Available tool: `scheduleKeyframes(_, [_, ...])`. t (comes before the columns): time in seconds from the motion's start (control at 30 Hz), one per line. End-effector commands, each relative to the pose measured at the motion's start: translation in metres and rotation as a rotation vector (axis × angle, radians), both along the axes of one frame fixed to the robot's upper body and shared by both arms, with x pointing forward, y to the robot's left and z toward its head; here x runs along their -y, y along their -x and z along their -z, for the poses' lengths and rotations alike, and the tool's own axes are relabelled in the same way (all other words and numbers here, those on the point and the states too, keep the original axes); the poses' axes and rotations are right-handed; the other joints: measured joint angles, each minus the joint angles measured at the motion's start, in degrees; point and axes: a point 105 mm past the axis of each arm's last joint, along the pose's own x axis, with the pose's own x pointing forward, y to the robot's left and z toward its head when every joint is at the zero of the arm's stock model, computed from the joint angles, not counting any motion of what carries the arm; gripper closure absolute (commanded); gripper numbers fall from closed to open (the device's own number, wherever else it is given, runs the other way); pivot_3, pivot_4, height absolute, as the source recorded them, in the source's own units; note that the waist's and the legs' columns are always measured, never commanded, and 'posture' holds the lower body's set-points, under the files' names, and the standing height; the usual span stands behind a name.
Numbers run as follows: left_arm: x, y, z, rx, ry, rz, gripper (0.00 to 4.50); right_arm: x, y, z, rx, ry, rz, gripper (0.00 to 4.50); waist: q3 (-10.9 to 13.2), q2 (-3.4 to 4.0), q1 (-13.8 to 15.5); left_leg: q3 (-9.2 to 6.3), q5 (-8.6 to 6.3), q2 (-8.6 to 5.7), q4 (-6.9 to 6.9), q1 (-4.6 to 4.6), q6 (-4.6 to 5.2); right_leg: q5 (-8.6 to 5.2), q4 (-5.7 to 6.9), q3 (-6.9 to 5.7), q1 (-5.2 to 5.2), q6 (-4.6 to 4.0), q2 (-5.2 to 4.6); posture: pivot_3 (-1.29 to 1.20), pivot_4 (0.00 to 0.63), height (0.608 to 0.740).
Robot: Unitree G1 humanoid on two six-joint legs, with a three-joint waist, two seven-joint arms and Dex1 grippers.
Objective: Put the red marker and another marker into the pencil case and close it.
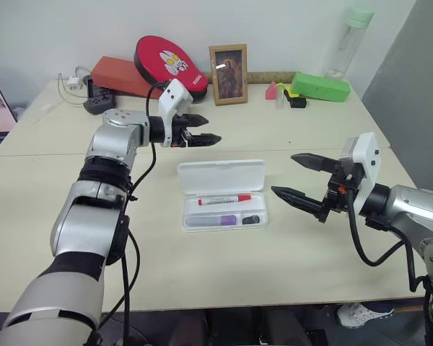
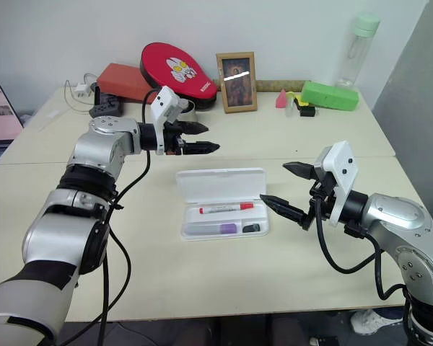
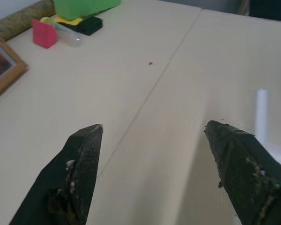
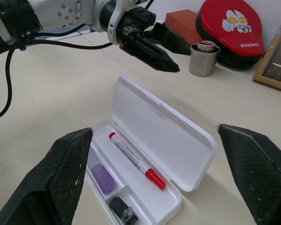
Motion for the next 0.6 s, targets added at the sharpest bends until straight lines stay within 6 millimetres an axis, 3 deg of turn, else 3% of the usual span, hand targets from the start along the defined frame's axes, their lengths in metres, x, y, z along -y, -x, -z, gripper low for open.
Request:
scheduleKeyframes(0.03, [0.002,-0.002,0.006,0.014,-0.046,0.029,1.79,0.002,0.004,-0.013,0.062,-0.007,0.005,0.00,0.00,0.00,-0.03,0.00,0.00,0.01,0.00,0.00,0.00,0.00,0.01,0.00,0.00,0.00,0.00,0.00,0.150,0.740])
scheduleKeyframes(0.47, [0.006,0.011,0.014,-0.051,-0.039,0.150,4.46,0.004,0.004,-0.011,0.051,0.005,0.013,0.00,0.00,-0.01,-0.02,-0.03,0.00,0.04,0.01,-0.02,0.00,0.00,0.05,-0.02,-0.02,0.00,0.01,0.00,0.150,0.740])
scheduleKeyframes(0.6, [0.012,0.019,0.016,-0.062,-0.061,0.227,4.49,0.004,0.004,-0.011,0.050,0.005,0.011,0.00,0.00,-0.01,-0.02,-0.03,0.00,0.04,0.02,-0.02,0.00,0.00,0.05,-0.02,-0.02,0.00,0.01,0.00,0.150,0.740])
